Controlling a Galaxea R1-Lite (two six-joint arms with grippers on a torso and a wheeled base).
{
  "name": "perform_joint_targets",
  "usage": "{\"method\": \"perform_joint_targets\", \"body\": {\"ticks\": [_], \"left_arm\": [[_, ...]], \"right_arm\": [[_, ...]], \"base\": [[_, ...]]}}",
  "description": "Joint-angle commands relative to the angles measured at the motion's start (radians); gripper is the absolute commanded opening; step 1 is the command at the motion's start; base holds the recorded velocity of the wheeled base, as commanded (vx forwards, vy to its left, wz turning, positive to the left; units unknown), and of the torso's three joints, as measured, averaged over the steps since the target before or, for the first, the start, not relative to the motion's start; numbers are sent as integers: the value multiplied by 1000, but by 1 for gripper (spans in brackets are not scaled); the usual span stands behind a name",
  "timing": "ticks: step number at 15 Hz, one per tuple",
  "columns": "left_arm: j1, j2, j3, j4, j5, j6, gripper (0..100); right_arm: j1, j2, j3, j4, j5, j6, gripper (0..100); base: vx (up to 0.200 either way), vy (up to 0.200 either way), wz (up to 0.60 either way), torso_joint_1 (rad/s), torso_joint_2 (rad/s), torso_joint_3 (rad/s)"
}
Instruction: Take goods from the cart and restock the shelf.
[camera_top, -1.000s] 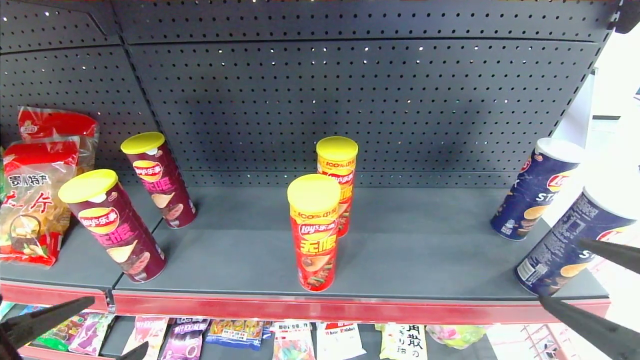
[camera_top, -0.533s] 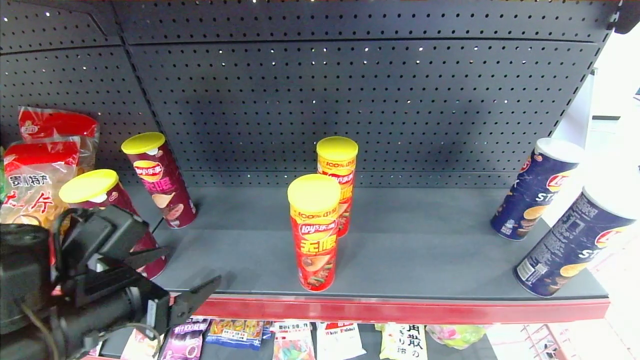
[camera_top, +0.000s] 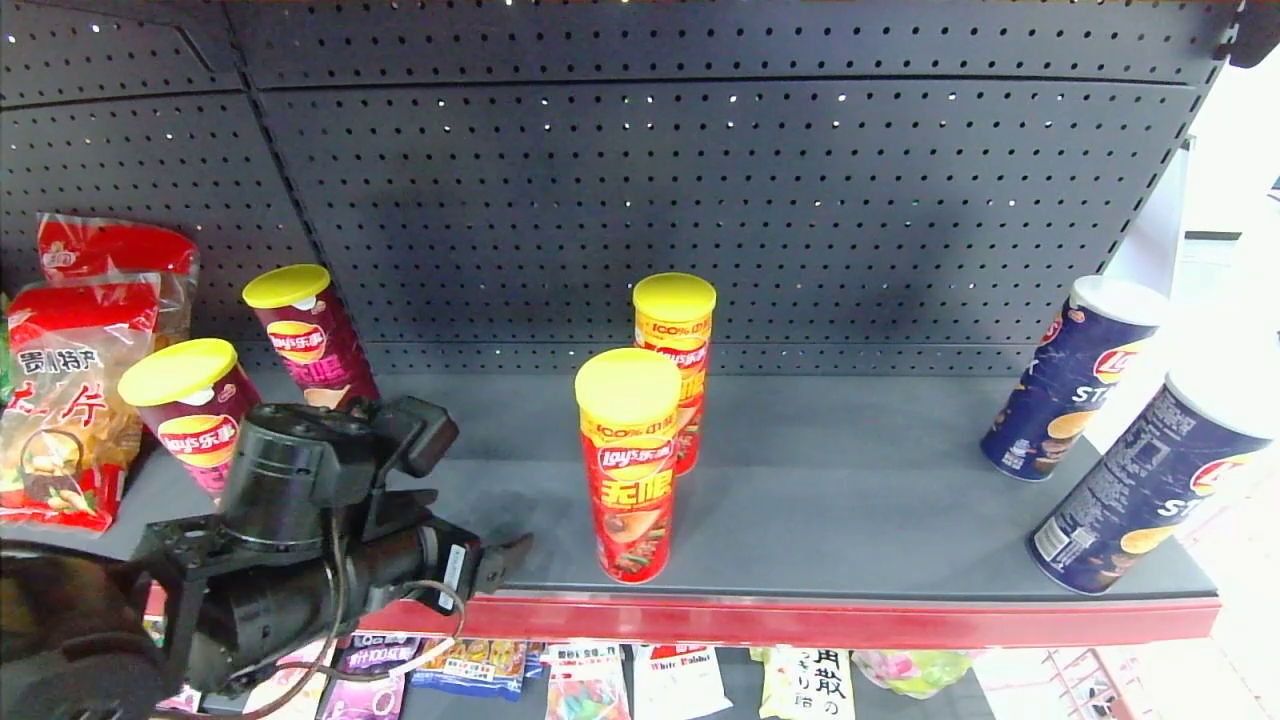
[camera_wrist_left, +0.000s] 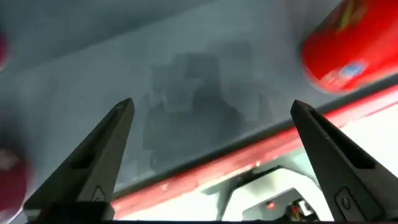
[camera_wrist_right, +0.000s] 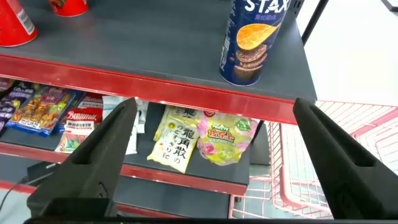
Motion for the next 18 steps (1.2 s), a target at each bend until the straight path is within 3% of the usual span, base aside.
{"method": "perform_joint_targets", "body": {"ticks": [1, 7, 18], "left_arm": [[-9, 76, -51, -2, 1, -2, 100], [-15, 178, -175, -2, 1, -2, 100], [-44, 213, -201, -4, -5, -1, 100]], "right_arm": [[0, 0, 3, 0, 1, 0, 100], [0, 2, 17, 0, 1, 2, 100], [0, 2, 25, 0, 1, 2, 100]], "base": [[0, 0, 0, 0, 0, 0], [0, 0, 0, 0, 0, 0], [0, 0, 0, 0, 0, 0]]}}
